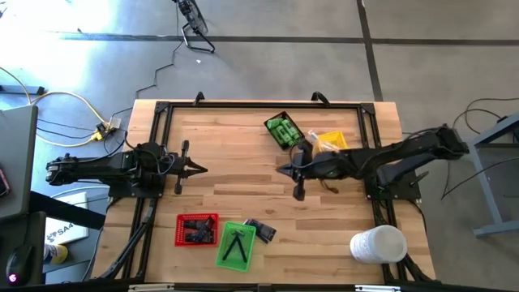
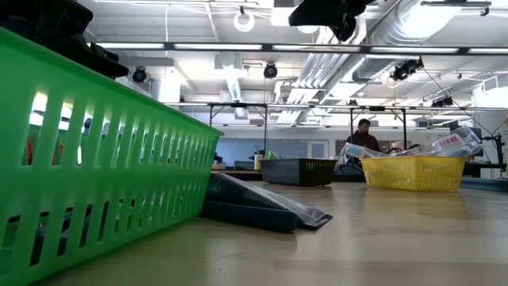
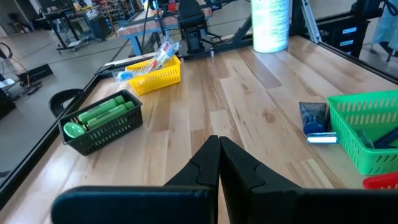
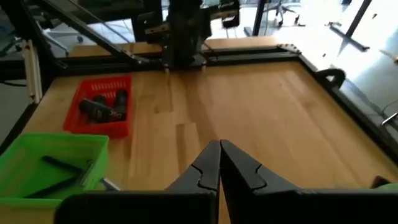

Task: Pick & Place Travel size toiletries
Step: Put the razor into the green bin

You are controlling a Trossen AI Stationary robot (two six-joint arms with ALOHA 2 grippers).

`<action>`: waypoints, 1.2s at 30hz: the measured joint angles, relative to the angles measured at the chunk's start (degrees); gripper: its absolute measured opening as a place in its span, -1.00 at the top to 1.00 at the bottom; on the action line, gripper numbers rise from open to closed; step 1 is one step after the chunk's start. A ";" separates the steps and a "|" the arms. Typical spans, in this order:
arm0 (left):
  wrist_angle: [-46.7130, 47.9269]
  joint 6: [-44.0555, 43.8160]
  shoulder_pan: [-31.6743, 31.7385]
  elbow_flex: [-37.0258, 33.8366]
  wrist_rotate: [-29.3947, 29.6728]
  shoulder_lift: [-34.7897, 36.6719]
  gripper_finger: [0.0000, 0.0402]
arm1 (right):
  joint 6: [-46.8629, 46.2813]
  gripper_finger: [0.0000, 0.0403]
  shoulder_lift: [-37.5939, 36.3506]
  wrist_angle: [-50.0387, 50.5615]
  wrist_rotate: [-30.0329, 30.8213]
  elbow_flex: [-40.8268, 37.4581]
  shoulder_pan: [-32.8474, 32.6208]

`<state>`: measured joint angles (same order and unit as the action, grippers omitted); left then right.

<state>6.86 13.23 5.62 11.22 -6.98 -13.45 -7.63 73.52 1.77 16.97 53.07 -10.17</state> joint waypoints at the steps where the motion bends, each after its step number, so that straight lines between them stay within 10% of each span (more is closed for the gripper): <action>1: 0.01 0.00 0.00 0.00 0.00 -0.01 0.98 | -0.85 0.99 1.05 0.96 0.08 0.98 -0.46; 18: 0.23 -0.07 0.01 0.00 0.09 0.00 0.98 | -16.85 0.99 18.63 7.49 -9.80 8.65 -6.89; 36: 0.32 -0.09 0.00 0.00 0.22 -0.02 0.98 | -30.47 0.99 35.32 -11.03 -13.04 8.65 -12.95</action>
<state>7.18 13.15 5.62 11.22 -6.76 -13.47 -38.10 108.84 -9.26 3.93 61.71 -23.11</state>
